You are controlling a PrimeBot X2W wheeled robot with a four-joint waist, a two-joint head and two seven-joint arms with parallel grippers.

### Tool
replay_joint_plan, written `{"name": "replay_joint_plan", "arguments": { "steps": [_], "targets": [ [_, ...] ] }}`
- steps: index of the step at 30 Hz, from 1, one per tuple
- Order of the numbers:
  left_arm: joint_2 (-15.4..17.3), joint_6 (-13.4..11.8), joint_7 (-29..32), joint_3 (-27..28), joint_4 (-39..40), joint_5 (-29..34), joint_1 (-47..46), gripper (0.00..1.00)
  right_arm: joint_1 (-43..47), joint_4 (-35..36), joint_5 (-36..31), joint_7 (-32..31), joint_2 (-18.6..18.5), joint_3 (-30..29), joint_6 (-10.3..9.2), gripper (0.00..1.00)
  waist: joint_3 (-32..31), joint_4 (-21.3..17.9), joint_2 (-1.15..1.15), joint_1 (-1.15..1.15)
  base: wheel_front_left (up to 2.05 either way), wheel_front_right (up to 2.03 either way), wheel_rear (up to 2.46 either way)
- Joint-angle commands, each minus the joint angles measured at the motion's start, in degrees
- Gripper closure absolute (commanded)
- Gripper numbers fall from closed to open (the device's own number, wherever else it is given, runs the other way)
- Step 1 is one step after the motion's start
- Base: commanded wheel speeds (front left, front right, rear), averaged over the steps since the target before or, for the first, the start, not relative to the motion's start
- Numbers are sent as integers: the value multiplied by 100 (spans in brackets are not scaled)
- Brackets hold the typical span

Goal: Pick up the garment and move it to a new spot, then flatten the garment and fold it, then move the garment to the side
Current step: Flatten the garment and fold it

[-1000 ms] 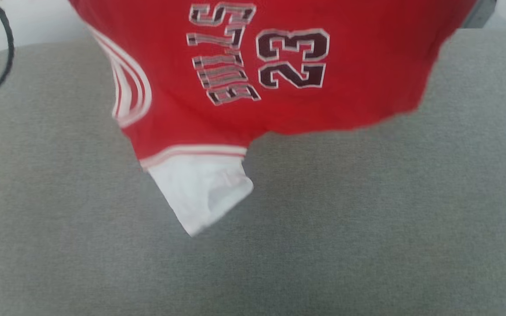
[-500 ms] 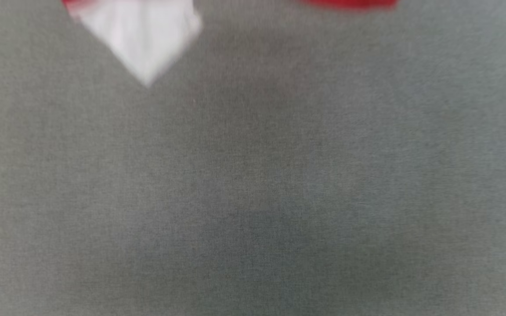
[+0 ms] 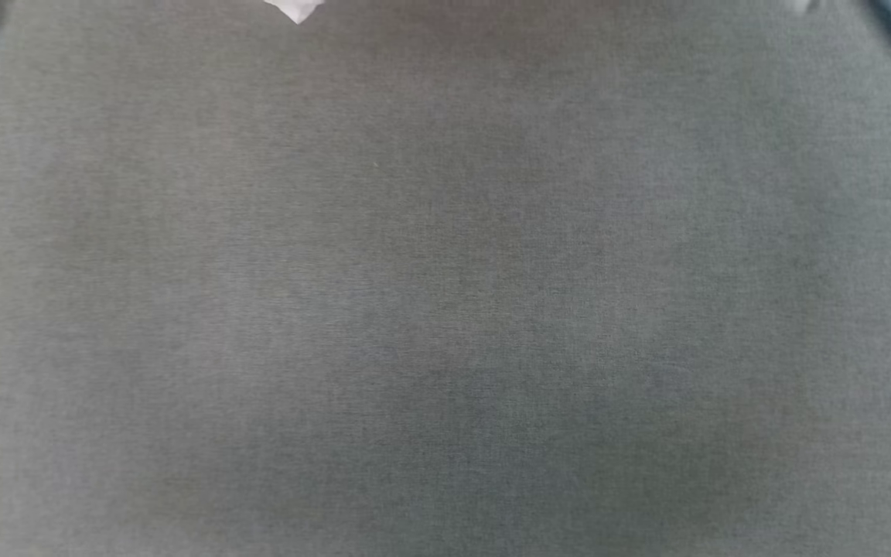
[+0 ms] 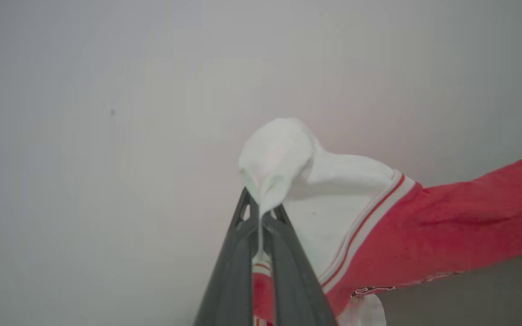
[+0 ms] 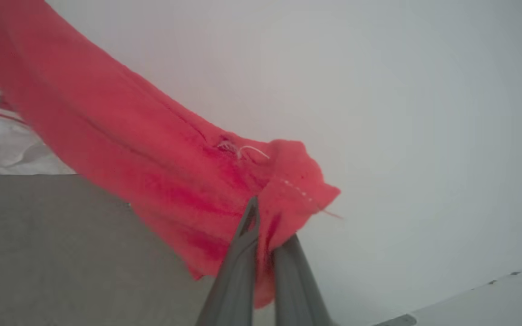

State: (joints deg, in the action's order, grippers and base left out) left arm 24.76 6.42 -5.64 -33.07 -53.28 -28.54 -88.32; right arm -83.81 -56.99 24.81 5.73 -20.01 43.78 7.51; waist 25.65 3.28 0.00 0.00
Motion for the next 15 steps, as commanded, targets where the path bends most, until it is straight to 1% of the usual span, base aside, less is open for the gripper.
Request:
{"name": "replay_joint_plan", "arguments": {
  "steps": [1,6,9,13,15],
  "targets": [
    [23,39,187,-14,-20,-177,236,100,183,133,181,-119,-107,132,-4,100,-80,67,0,0,0,0,0],
    [101,96,976,-216,222,-661,1153,100,926,788,980,-568,-502,628,-4,100,-235,179,0,0,0,0,0],
    [210,103,1554,-411,615,-979,1721,100,1312,1274,1448,-868,-783,841,-4,100,-330,237,0,0,0,0,0],
    [506,102,2303,-563,1340,-1359,2523,100,1864,1920,1978,-1225,-1210,1059,-3,100,-452,282,0,0,0,0,0],
    [673,14,2647,-594,1779,-1534,2953,100,2116,2235,2172,-1363,-1425,1143,-4,100,-509,297,0,0,0,0,0]
  ]
}}
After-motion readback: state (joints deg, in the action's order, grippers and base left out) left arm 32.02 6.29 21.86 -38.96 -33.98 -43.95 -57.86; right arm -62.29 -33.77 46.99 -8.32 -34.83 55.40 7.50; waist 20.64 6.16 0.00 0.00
